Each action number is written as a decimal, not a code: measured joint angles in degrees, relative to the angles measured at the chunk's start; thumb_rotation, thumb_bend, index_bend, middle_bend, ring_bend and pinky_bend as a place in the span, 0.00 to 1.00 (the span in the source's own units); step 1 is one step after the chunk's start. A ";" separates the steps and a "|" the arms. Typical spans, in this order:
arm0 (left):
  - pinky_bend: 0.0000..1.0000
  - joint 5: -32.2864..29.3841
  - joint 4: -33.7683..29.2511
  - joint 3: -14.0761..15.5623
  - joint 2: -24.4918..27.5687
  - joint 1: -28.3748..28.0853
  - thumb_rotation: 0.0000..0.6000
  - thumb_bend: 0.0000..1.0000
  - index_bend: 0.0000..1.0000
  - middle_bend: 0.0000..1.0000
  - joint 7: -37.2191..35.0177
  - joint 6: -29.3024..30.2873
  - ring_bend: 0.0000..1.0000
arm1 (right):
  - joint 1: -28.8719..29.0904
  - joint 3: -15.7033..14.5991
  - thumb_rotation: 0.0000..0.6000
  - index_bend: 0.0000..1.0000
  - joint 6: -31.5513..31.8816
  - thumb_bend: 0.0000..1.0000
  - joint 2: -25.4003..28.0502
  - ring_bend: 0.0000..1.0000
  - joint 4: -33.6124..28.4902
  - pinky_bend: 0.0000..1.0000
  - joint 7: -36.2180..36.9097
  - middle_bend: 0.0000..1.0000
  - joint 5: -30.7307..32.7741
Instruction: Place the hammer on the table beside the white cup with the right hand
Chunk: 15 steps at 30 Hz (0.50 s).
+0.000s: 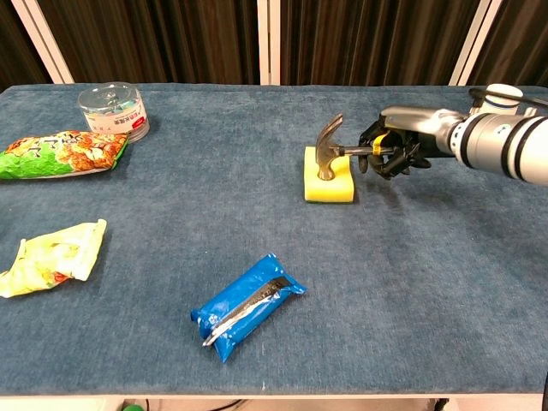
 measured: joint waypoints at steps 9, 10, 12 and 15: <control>0.11 0.44 -0.80 0.08 0.15 0.01 1.00 0.04 0.16 0.12 0.76 0.21 0.07 | -5.20 2.32 1.00 0.92 5.41 1.00 8.04 0.74 -3.48 0.89 6.95 0.83 -2.34; 0.11 0.43 -0.90 0.10 0.14 -0.01 1.00 0.04 0.16 0.12 0.92 0.14 0.07 | -5.24 2.34 1.00 0.92 5.14 1.00 7.92 0.74 -2.64 0.88 7.11 0.82 -1.91; 0.11 0.37 -1.19 0.15 0.07 -0.05 1.00 0.04 0.16 0.12 1.23 -0.08 0.07 | -5.20 2.30 1.00 0.89 4.04 1.00 7.26 0.72 -0.02 0.85 7.43 0.80 -0.86; 0.11 0.29 -1.51 0.22 0.02 -0.11 1.00 0.04 0.16 0.12 1.72 -0.34 0.07 | -4.77 2.15 1.00 0.84 1.43 1.00 5.33 0.68 4.87 0.77 8.11 0.76 0.40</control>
